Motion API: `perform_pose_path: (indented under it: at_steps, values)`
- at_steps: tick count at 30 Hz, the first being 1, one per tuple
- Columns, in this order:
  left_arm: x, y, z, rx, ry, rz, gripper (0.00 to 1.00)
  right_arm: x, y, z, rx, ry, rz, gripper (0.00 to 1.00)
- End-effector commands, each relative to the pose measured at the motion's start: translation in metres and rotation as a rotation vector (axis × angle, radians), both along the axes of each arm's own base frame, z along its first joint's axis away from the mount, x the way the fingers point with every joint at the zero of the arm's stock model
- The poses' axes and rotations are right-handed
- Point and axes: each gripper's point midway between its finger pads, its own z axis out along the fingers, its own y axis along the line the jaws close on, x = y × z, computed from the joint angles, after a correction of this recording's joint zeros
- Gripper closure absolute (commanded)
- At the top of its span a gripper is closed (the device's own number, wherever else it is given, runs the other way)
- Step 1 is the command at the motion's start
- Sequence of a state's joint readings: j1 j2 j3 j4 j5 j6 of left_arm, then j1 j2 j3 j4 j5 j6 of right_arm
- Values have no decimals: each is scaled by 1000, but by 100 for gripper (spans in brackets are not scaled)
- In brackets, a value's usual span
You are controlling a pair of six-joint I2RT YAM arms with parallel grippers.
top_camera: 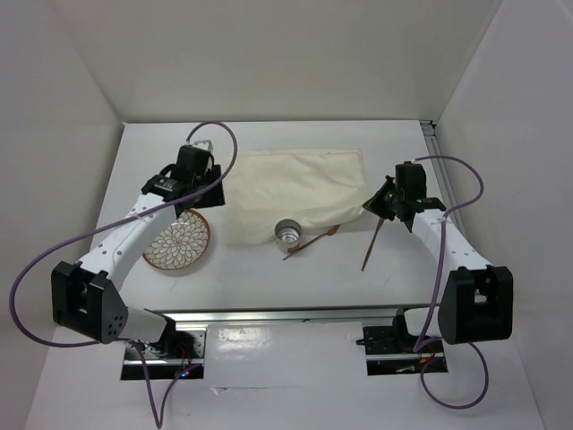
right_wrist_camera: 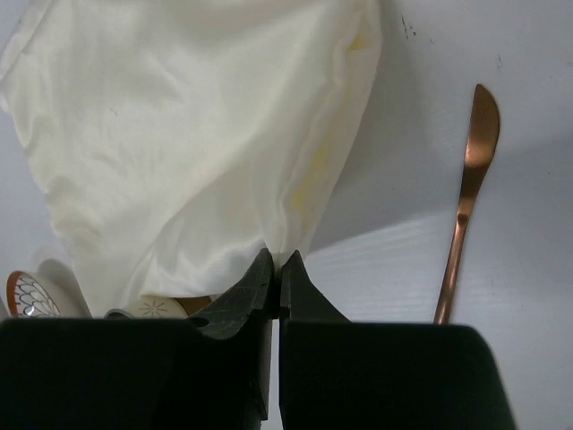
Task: Set the dinner table for one person
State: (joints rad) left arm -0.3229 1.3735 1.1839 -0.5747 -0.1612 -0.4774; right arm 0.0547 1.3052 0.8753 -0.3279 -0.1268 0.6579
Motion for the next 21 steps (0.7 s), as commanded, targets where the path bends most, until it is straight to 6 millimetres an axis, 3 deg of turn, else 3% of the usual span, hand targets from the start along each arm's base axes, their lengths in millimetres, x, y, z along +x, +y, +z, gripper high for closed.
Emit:
perform_pose_path:
  at_steps: [1, 2, 4, 8, 9, 10, 11, 12, 13, 16, 21]
  values:
    - [11, 6, 42, -2, -62, 63, 55, 9, -5, 29, -31, -110, -8, 100]
    - [13, 8, 47, -26, -54, 99, 70, 9, -5, 29, -31, -110, -8, 100]
    - [11, 9, 29, -57, 40, 145, 100, 10, -5, 28, -32, -98, -8, 100]
    - [-8, -15, -3, -206, 214, 161, 100, 14, -3, 33, -25, -108, -1, 100]
    - [-16, -29, -19, -289, 270, 162, 79, 13, -3, 28, -26, -89, -1, 100]
    - [-20, -35, -29, -315, 289, 141, 79, 13, -3, 28, -26, -89, -1, 100]
    - [-24, -40, -37, -343, 310, 137, 66, 13, -3, 28, -26, -89, -1, 100]
    - [-36, -44, -58, -373, 383, 151, 52, 13, -3, 28, -26, -89, -1, 100]
    - [-36, -47, -65, -385, 391, 156, 47, 13, -3, 28, -26, -89, -1, 100]
    - [-49, -44, -92, -380, 470, 211, 47, 11, -4, 26, -27, -79, 0, 100]
    - [-56, -46, -111, -417, 496, 265, 47, 7, -4, 21, -34, -72, 6, 100]
